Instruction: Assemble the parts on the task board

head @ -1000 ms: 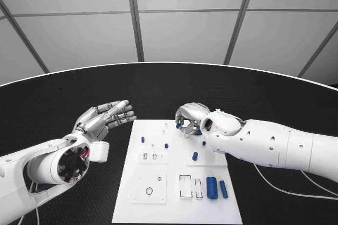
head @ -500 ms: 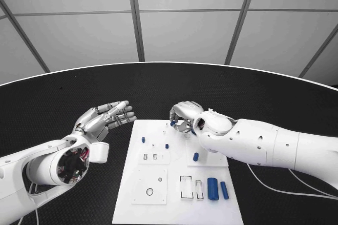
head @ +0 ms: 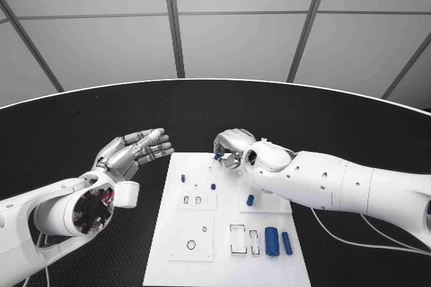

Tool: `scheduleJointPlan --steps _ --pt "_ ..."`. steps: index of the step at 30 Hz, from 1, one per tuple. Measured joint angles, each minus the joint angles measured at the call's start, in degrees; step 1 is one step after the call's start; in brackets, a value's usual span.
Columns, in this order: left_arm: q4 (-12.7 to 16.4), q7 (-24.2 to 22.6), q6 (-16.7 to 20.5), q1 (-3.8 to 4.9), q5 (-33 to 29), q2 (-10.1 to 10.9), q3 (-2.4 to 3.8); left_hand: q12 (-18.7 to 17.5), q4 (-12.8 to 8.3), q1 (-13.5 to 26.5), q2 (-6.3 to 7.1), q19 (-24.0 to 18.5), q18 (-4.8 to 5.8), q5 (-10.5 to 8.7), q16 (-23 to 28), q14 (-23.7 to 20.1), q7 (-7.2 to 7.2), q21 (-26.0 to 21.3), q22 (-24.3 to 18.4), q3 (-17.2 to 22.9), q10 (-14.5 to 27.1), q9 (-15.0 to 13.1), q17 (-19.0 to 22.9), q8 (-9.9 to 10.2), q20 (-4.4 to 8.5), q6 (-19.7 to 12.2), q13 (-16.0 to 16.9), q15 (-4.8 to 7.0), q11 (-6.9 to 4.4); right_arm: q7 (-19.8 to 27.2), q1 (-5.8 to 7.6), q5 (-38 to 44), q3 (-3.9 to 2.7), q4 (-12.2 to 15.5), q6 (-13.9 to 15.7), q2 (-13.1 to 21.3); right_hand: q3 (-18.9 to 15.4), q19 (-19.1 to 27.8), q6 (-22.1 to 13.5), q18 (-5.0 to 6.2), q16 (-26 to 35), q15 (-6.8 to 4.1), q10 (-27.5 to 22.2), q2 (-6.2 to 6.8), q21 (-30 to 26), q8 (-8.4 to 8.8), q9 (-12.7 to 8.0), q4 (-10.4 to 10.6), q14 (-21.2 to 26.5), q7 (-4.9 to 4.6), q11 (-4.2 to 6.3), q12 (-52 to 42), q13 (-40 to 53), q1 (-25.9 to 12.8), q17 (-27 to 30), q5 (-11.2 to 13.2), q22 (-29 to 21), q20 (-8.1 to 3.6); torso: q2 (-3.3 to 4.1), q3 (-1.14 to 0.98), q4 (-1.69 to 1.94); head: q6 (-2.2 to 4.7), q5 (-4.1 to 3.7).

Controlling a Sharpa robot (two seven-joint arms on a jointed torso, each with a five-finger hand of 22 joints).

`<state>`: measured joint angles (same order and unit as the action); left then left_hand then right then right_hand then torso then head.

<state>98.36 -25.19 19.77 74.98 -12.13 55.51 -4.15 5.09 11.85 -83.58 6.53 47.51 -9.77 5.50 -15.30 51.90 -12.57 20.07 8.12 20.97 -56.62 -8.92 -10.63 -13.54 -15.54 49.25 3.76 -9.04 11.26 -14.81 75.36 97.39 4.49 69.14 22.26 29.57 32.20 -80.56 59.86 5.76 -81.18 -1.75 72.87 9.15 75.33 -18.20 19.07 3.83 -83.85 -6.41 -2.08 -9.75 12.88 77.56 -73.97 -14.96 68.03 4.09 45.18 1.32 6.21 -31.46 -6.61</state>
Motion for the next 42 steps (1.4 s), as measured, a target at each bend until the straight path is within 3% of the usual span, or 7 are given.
scheduleJointPlan --steps 14,16,19,29,42 --pt "0.09 0.03 0.04 0.19 0.00 -0.03 0.00 0.00 -0.24 -0.22 0.22 0.00 0.00 0.00 0.00 0.00 0.00 0.00 0.00 0.24 0.00 0.05 0.00 0.00 0.00 0.00 0.00 0.00 0.00 0.29 0.01 0.00 0.00 -1.14 -0.25 -1.18 -0.03 0.00 -0.09 0.00 0.00 0.00 -0.01 0.39 0.00 0.00 0.00 0.00 0.00 0.09 -0.01 0.01 0.06 -0.38 -0.01 -0.29 0.15 0.00 0.18 -0.01 0.05 0.18 0.26" --pt "0.12 0.02 0.05 0.23 0.00 -0.04 0.01 0.00 -0.24 -0.22 0.22 0.00 0.01 0.00 0.00 0.00 0.00 0.00 0.00 0.24 0.00 0.05 0.00 0.00 0.00 0.00 0.00 0.00 0.00 0.34 0.01 0.00 0.00 -1.25 -0.38 -1.34 -0.03 -0.21 -0.09 -0.66 0.00 0.00 -0.01 0.41 0.00 0.00 0.01 0.00 0.00 0.09 -0.01 0.01 0.06 -0.41 0.00 -0.29 0.21 -0.21 0.21 -0.01 0.05 0.19 0.29" --pt "0.20 0.02 0.05 0.32 0.00 -0.07 0.01 0.00 -0.24 -0.22 0.22 0.00 0.00 0.00 0.00 0.00 0.00 0.00 0.00 0.24 0.00 0.05 0.00 0.00 0.00 0.00 0.00 0.00 0.00 0.35 0.01 0.00 0.00 -1.44 -0.52 -1.57 -0.03 -0.21 -0.09 -0.67 0.00 0.00 -0.01 0.46 0.00 -0.01 0.01 0.00 0.00 0.09 -0.01 0.01 0.06 -0.45 0.00 -0.29 0.21 -0.21 0.24 -0.02 0.05 0.15 0.30" --pt "0.51 0.05 -0.17 0.60 0.00 0.07 0.02 -0.25 -0.24 -0.22 0.22 0.00 0.00 0.00 0.25 0.00 0.00 0.00 0.00 0.24 0.21 0.05 0.00 0.22 0.00 0.00 0.01 0.00 0.21 0.23 0.01 0.00 0.00 -2.25 -0.78 -2.12 -0.04 -0.21 -0.10 -0.67 0.00 0.00 -0.02 0.56 0.00 -0.01 0.01 0.00 0.00 0.10 -0.02 0.01 0.04 -0.54 0.00 -0.29 0.20 -0.21 0.31 -0.02 0.04 -0.11 -0.11" --pt "0.44 0.16 -0.48 1.06 0.00 -0.09 0.03 -0.25 -0.39 -0.22 0.22 0.00 0.00 0.00 0.25 0.00 0.00 0.00 -0.06 0.39 0.21 0.11 0.00 0.22 0.00 0.00 -0.04 0.00 0.21 0.41 0.01 0.00 0.01 -3.68 -1.31 -3.16 -0.05 -0.20 -0.31 -0.67 0.00 0.00 -0.02 0.71 0.00 -0.66 0.02 0.00 0.00 0.30 -0.01 0.00 0.13 -0.68 0.05 -0.27 0.19 -0.20 0.35 -0.04 0.04 -0.12 0.43"
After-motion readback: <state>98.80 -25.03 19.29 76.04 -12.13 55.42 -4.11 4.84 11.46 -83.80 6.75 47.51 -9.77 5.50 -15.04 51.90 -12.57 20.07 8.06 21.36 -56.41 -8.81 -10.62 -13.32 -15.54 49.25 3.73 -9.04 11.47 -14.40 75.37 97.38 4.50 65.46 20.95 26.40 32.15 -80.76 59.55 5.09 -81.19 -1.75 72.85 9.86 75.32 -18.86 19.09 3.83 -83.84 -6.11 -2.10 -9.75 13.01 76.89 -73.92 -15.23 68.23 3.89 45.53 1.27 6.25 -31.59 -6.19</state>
